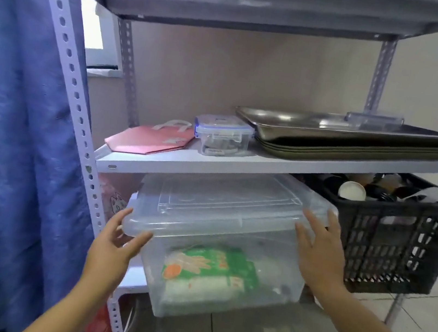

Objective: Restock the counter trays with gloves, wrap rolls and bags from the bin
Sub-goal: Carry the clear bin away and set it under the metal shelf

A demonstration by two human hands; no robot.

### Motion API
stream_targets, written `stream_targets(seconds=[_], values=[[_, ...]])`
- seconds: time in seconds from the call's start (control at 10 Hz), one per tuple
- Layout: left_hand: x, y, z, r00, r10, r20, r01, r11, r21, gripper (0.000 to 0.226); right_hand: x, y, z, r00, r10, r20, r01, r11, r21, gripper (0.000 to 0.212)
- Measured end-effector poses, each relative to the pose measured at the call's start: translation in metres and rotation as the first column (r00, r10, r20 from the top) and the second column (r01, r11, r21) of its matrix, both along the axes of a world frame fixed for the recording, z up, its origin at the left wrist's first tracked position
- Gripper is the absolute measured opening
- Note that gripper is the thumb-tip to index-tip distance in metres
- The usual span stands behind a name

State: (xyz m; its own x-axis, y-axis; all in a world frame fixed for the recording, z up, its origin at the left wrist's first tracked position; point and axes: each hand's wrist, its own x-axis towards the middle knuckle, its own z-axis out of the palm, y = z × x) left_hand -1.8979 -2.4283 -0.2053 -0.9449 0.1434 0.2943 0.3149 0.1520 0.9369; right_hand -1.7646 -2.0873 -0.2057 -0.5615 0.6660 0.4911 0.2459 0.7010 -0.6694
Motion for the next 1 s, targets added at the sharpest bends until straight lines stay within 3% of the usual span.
stream_targets(seconds=[0.1,0.2,0.3,0.4,0.5,0.6,0.8,1.0], values=[[-0.027,0.028,0.01,0.993,0.1,-0.064,-0.101,0.995,-0.001,0.056,-0.042,0.004,0.017,0.985,-0.093,0.143,0.076,0.99,0.12,0.046],[-0.036,0.047,0.0,0.984,0.153,-0.095,-0.165,0.978,-0.126,0.047,-0.068,0.005,0.007,0.95,-0.051,0.307,-0.009,0.981,0.192,0.047],[-0.044,0.049,-0.015,0.987,0.119,-0.112,-0.145,0.955,-0.259,0.054,-0.079,0.011,-0.005,0.894,0.026,0.448,-0.139,0.965,0.221,0.052],[-0.06,0.049,-0.021,0.979,0.077,-0.189,-0.164,0.849,-0.502,0.078,-0.091,0.023,-0.01,0.82,0.076,0.568,-0.226,0.954,0.198,0.067],[-0.063,0.054,-0.023,0.968,0.151,-0.199,-0.248,0.684,-0.686,0.104,-0.096,0.033,-0.009,0.77,0.076,0.633,-0.254,0.947,0.195,0.081],[-0.064,0.058,-0.028,0.946,0.19,-0.264,-0.326,0.553,-0.767,0.113,-0.101,0.044,-0.007,0.75,0.107,0.653,-0.283,0.944,0.171,0.089],[-0.071,0.066,-0.027,0.966,0.141,-0.217,-0.259,0.53,-0.808,0.118,-0.109,0.055,-0.003,0.7,0.095,0.708,-0.285,0.946,0.155,0.098],[-0.043,0.056,0.011,0.995,0.058,-0.084,-0.102,0.529,-0.843,0.115,-0.065,0.028,0.026,0.478,0.197,0.856,-0.254,0.964,-0.08,0.097]])
